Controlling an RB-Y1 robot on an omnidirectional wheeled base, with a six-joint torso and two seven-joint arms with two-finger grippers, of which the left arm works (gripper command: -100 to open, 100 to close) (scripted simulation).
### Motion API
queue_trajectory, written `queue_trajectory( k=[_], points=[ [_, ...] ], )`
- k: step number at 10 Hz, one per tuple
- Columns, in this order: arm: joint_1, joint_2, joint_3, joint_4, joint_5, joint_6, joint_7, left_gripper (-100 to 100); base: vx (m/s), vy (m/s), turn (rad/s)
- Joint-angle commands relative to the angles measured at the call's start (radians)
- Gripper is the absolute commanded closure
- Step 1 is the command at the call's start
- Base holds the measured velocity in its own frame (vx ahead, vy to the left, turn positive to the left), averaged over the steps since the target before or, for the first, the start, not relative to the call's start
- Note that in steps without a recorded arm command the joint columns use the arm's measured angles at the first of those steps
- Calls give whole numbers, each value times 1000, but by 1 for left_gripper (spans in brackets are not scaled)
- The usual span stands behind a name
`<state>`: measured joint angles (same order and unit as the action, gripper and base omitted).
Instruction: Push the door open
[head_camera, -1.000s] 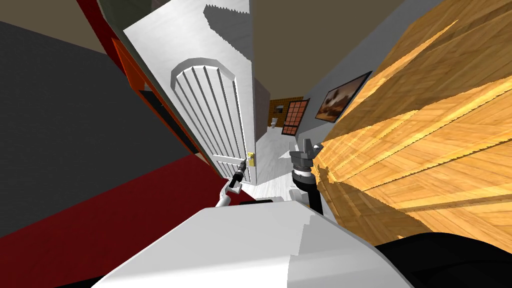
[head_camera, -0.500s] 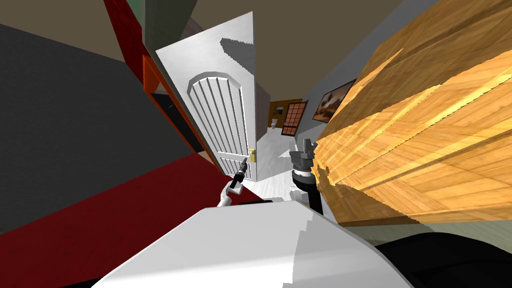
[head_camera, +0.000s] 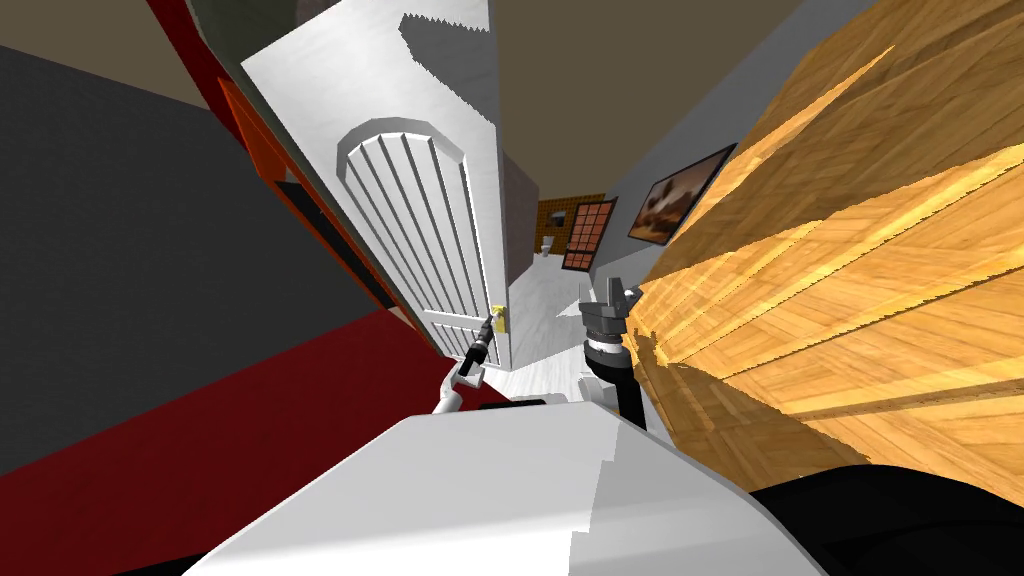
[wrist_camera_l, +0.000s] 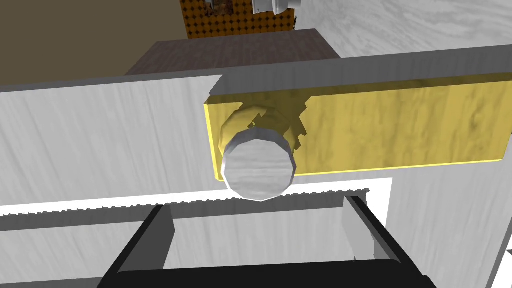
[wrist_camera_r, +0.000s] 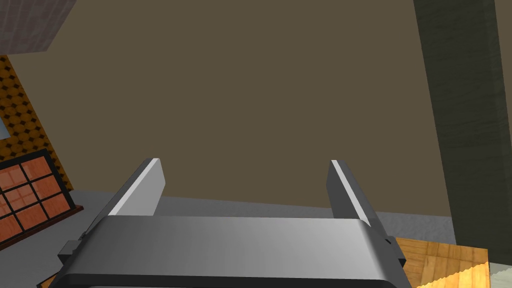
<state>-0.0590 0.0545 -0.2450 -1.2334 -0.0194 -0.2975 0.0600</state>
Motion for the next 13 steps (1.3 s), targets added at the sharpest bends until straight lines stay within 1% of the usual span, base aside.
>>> queue_trajectory(
  k=[1, 3, 4, 5, 10, 11, 13],
  points=[
    [-5, -5, 5, 8, 0, -5, -2, -100, 191, -56, -21],
    [-10, -16, 11, 16, 1, -10, -3, -100, 173, -56, -22],
    [-8, -13, 9, 13, 0, -8, -3, -100, 71, -34, 1],
    [-8, -13, 9, 13, 0, -8, -3, 100, -9, 5, 3],
    [-8, -13, 9, 13, 0, -8, -3, 100, -14, 6, -2],
    [-7, -6, 20, 17, 2, -6, -6, 100, 65, -35, 28],
    [-8, -1, 32, 18, 4, -6, -8, 100, 141, -80, 41]
  ],
)
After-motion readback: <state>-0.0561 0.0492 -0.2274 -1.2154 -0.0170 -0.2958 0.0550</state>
